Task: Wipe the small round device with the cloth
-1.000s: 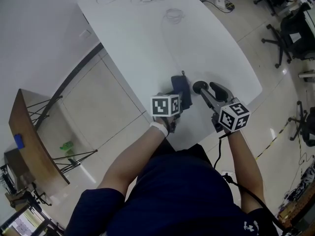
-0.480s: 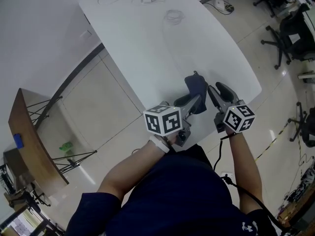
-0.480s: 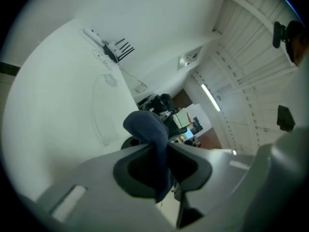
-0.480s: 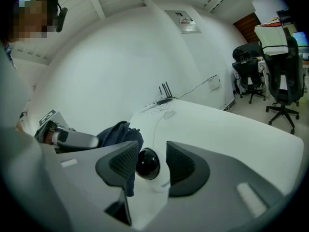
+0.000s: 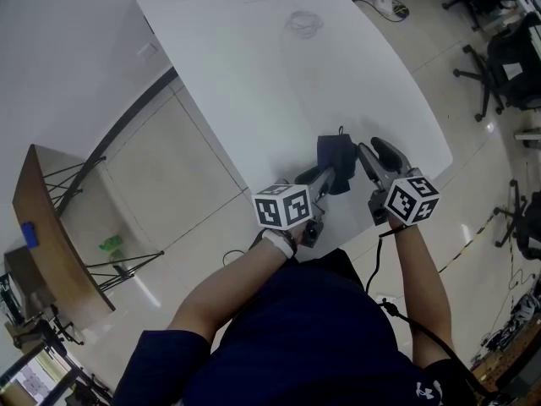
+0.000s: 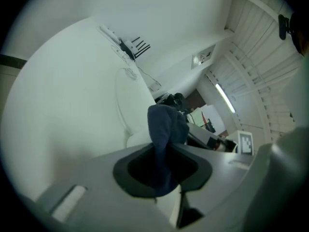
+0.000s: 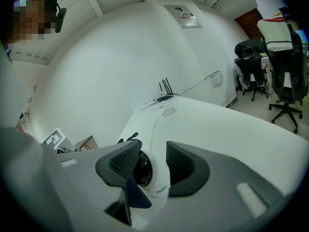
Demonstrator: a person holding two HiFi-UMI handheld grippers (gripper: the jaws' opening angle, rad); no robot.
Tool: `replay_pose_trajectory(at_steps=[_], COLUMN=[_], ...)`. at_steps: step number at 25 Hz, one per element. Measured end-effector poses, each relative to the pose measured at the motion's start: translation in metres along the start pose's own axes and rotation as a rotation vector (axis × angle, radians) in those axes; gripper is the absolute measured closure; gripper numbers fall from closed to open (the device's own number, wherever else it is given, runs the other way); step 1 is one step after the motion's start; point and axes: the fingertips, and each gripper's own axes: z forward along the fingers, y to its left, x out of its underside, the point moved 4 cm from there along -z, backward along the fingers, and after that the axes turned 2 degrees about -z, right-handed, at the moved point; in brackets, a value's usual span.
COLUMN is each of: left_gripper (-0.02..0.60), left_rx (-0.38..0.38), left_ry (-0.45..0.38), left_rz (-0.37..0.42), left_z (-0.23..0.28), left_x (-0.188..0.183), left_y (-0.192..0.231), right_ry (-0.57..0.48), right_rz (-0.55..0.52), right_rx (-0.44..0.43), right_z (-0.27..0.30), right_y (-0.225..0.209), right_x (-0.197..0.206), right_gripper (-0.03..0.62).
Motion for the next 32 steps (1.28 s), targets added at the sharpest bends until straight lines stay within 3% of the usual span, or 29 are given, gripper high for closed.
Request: replay_pose_trajectory(at_steps=[12,17,19,25,30,32], left_gripper=[0.509,0.509,0.509,0.509,0.511,0.511], left_rx=[-0.095,-0.179,-0.200,-0.303,-0.298,-0.280], left_ry=[0.039,0.033,0.035,0.131,0.125,0.099], left_rz=[-0.110,-0.197,-0.198,-0.058,0.009,0.121], left_z=[0.013,0.014,0.012,0.002,-0.012,-0.023], left_x=[0.015,0.018,0.019,0.025,0.012,-0.003], left_y=[0.036,0.055,0.058,0.064,0.061,0.047], right_ry=[0.009,-0.004,-0.012,-0.039,-0.070,-0.082], right_rz=[-0.021,-0.020,-0.016,-0.009,0.003,0.016], right_rx=[-0.044,-0.044,-0.042,-0.022,-0.001,0.009], right_z=[0.015,0.015,0.012,0.002,-0.008,-0.014], right_y=[0.011,0.014,0.016,0.022,0.022,0.023], right_x=[-0.002,-0.003,-0.002,0.001,0.002,0.004], right_gripper=[0.410,0.410,0.410,0.411,0.412,0.413])
